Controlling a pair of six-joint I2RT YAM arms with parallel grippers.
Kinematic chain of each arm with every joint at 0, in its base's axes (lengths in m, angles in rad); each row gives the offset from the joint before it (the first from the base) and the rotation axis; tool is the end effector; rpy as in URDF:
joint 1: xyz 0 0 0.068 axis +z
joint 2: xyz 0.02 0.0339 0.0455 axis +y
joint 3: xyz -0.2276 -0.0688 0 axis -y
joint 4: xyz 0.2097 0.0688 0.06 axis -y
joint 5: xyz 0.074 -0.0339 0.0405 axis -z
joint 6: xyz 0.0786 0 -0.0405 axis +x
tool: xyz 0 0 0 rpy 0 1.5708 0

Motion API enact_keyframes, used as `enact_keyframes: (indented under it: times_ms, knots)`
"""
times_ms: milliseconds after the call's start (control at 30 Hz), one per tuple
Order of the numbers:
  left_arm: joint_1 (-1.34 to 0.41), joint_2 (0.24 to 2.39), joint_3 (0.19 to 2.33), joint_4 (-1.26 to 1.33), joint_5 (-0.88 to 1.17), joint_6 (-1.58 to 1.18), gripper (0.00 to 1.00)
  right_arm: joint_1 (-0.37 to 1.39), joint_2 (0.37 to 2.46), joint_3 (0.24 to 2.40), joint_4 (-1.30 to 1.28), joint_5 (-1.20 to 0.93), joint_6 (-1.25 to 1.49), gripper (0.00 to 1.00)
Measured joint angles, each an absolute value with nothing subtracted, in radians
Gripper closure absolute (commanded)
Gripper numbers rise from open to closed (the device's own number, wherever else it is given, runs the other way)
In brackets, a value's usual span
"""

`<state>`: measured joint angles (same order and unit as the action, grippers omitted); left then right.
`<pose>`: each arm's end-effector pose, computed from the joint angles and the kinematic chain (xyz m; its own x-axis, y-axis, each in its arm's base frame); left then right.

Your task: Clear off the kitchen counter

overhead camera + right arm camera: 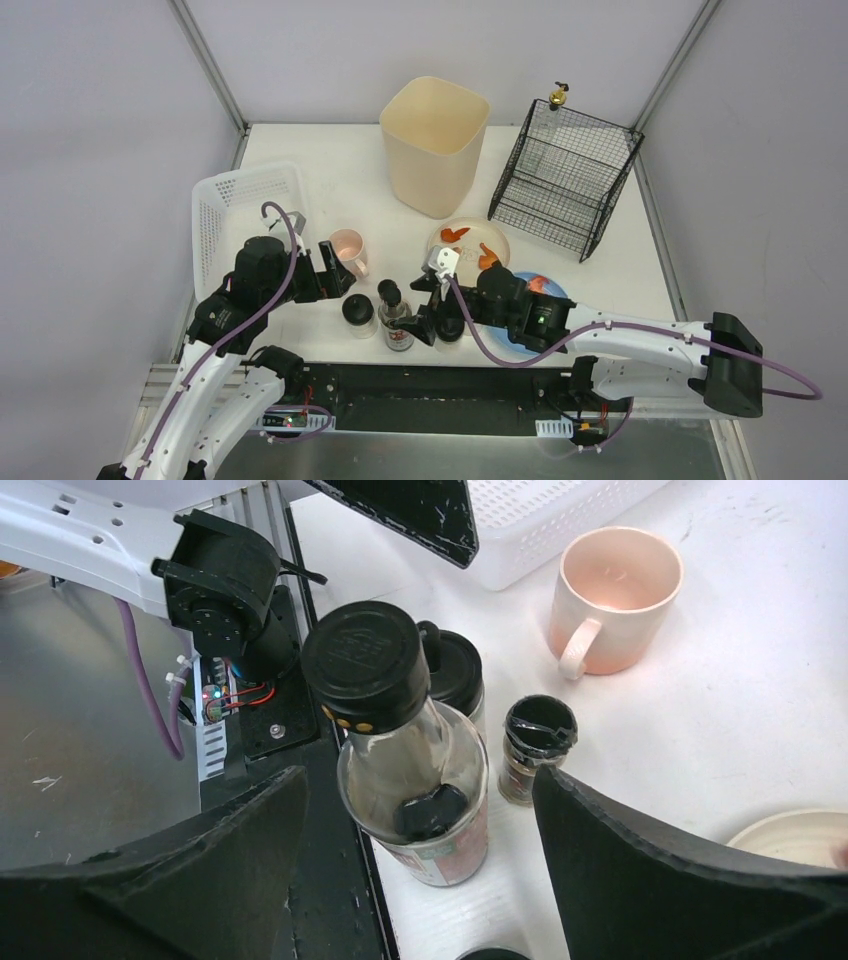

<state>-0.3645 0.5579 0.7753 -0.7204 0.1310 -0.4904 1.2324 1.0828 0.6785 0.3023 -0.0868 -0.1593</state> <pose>0.1382 -0.0637 0.2646 -0.6141 -0.2655 -0.7432 0.1940 0.8621 -0.4682 0.0869 0.2675 0.2717 0.1202 -0.1344 -0.9836 -0.9615 0.2310 -0.1491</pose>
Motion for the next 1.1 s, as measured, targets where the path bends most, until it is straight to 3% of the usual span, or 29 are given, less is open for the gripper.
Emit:
enact_keyframes:
  times_ms: [333, 767, 1100]
  knots:
    - [-0.364, 0.562, 0.775, -0.721, 0.152, -0.49, 0.0, 1.252, 1.168, 0.679, 0.413, -0.072, -0.163, 0.22]
    - [-0.364, 0.563, 0.775, -0.721, 0.155, -0.49, 0.0, 1.258, 1.219, 0.679, 0.515, -0.043, -0.165, 0.44]
    - [-0.364, 0.567, 0.775, -0.72, 0.156, -0.49, 0.0, 1.264, 1.224, 0.679, 0.542, -0.037, -0.17, 0.91]
